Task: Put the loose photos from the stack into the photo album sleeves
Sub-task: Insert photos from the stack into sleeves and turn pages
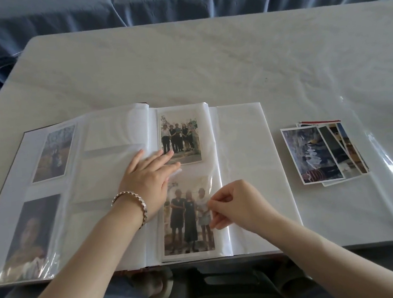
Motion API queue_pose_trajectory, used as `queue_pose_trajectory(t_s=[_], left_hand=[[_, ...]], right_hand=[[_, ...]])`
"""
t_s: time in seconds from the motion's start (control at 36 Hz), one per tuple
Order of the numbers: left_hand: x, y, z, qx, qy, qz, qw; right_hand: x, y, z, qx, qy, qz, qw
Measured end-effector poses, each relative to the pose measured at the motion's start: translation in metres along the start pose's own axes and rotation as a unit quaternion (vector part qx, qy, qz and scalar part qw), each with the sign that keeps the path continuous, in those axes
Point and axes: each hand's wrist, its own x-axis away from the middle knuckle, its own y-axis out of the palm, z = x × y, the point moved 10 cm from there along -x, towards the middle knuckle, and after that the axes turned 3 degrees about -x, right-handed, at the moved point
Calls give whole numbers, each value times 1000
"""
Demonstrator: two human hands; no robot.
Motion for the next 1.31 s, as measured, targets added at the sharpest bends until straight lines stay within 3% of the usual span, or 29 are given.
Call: queue_pose_trajectory(t_s=[0.11,0.28,0.69,1.06,1.31], left_hand=[[1,-1,0,7,-3,8,1000],[0,0,-1,6,-2,-1,1000],[0,0,-1,4,-1,4,1000],[0,1,0,-1,-6,-5,1000],[-1,0,0,5,-5,4,1000]], right_hand=[[0,1,0,23,14,-20,999],[-2,-13,-2,33,0,45,998],[-1,-22,-2,55,-29,112,992],[8,-17,-28,236,-94,138,957],[-2,-12,-8,94,-22,79,992]])
